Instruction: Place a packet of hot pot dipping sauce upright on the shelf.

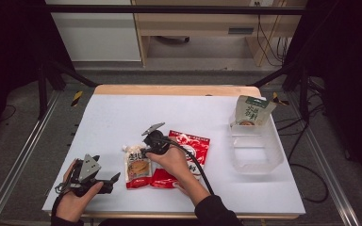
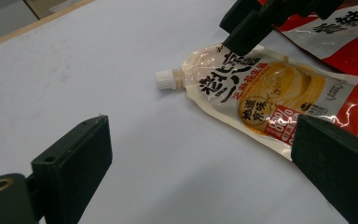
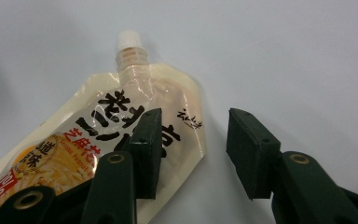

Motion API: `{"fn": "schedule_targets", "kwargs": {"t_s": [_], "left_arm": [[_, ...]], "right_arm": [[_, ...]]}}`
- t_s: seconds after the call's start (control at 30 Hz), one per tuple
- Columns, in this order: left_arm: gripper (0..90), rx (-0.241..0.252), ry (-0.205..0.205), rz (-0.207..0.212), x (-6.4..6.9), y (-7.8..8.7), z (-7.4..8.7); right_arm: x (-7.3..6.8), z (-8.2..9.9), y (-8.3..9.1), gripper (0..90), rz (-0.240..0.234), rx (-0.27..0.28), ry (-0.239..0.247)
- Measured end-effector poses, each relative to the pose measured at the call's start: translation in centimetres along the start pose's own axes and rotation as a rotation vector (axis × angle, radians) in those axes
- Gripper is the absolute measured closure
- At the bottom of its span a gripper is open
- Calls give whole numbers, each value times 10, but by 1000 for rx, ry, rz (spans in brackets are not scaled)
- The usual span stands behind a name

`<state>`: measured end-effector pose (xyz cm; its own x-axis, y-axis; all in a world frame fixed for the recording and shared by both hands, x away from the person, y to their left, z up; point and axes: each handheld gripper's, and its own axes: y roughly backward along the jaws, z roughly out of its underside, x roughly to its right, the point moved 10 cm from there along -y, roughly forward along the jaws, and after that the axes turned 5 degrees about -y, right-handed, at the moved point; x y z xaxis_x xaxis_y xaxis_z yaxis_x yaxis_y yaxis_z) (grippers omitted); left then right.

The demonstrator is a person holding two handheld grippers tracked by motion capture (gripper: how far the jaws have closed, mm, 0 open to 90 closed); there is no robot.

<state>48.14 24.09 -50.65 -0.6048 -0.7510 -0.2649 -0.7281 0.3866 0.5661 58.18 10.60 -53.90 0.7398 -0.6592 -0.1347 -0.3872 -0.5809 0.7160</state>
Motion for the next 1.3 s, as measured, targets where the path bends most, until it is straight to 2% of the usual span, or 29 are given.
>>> {"fn": "schedule_targets", "kwargs": {"t_s": [0.13,0.33,0.5,0.8,0.93,1.2,1.3], "left_arm": [[51,1,-1,3,1,0,0],[52,0,-5,10,2,-1,-1],[52,-1,-9,12,3,-1,-1],[52,-4,-17,13,3,-1,-1],[53,-5,-15,11,2,-1,-1],[55,4,-15,12,2,0,-3],[55,23,-9,9,0,3,-5]], "right_arm": [[-3,3,-3,583,-8,-20,-2],[-6,5,-4,665,-25,-36,0],[-8,7,-2,798,-8,-39,37],[-14,7,-1,898,-6,-38,90],[-17,1,8,900,-8,-15,103],[-31,-17,39,900,-18,56,141],[-37,-22,50,900,-23,77,155]]}}
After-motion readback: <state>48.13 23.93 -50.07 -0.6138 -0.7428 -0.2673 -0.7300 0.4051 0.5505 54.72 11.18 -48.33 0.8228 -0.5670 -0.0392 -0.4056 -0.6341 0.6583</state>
